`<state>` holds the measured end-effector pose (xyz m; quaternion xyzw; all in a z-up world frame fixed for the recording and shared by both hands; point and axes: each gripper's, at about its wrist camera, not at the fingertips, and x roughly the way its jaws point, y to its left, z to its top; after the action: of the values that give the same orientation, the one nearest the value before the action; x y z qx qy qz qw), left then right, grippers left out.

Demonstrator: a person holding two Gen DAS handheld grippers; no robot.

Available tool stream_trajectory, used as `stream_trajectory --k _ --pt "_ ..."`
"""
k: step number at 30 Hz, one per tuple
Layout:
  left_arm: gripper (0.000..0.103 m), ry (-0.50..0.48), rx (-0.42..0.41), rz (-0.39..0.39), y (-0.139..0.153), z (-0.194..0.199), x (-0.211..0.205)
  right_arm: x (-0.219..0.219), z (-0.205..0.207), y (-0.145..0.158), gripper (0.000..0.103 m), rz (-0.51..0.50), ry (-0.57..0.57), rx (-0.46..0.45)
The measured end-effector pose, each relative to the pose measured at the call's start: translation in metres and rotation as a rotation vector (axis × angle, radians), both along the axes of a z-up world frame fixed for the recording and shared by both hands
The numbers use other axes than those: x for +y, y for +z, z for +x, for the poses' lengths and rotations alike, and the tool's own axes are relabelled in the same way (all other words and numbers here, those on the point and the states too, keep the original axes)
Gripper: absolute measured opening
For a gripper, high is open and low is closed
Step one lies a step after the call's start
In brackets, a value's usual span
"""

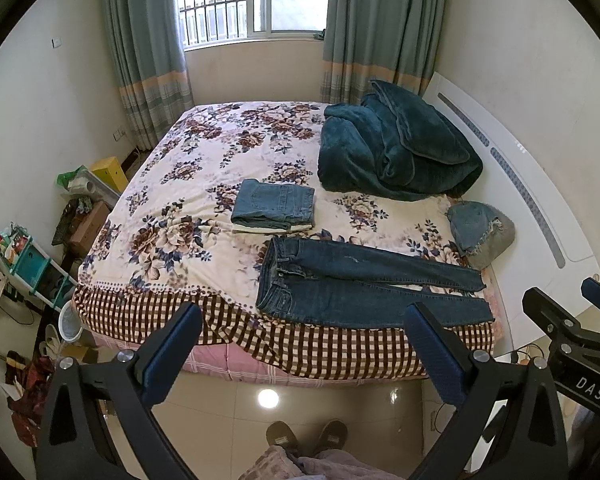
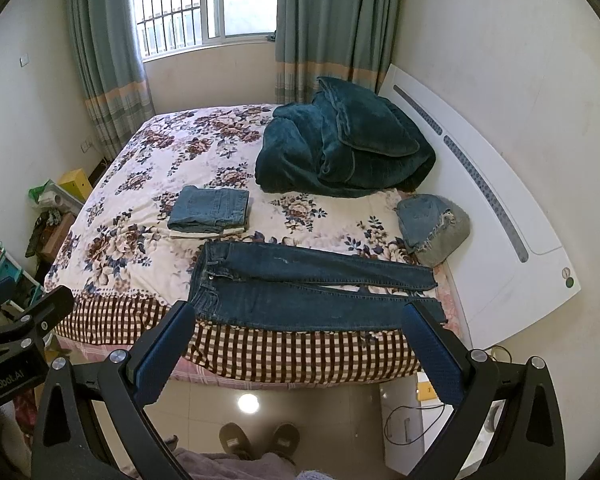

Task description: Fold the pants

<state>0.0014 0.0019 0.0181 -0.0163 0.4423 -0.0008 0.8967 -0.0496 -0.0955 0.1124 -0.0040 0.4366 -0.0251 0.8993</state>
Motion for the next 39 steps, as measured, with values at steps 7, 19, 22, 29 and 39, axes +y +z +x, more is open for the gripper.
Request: stream_trajectory --k 7,19,22,29,39 --pt "0.103 0.000 0.004 -0.005 -0.001 0.002 0.000 0.003 -0.001 0.000 0.103 0.000 0.002 0.000" --pt "0.103 0.000 0.005 -0.009 -0.005 0.007 -0.001 0.005 0.001 0.001 0.103 -0.001 0.003 0.000" --pt "0.103 0.000 0.006 -0.010 -0.006 0.008 -0.002 0.004 0.002 0.000 0.103 0.002 0.004 0.001" --pt "0.103 -0.002 0.005 -0.011 -0.007 0.008 -0.004 0.006 0.003 -0.002 0.103 0.002 0.000 0.003" --pt "0.103 -0.011 -0.009 -0.010 -0.017 0.030 0.006 0.013 0.027 -0.027 0.103 0.006 -0.063 0.022"
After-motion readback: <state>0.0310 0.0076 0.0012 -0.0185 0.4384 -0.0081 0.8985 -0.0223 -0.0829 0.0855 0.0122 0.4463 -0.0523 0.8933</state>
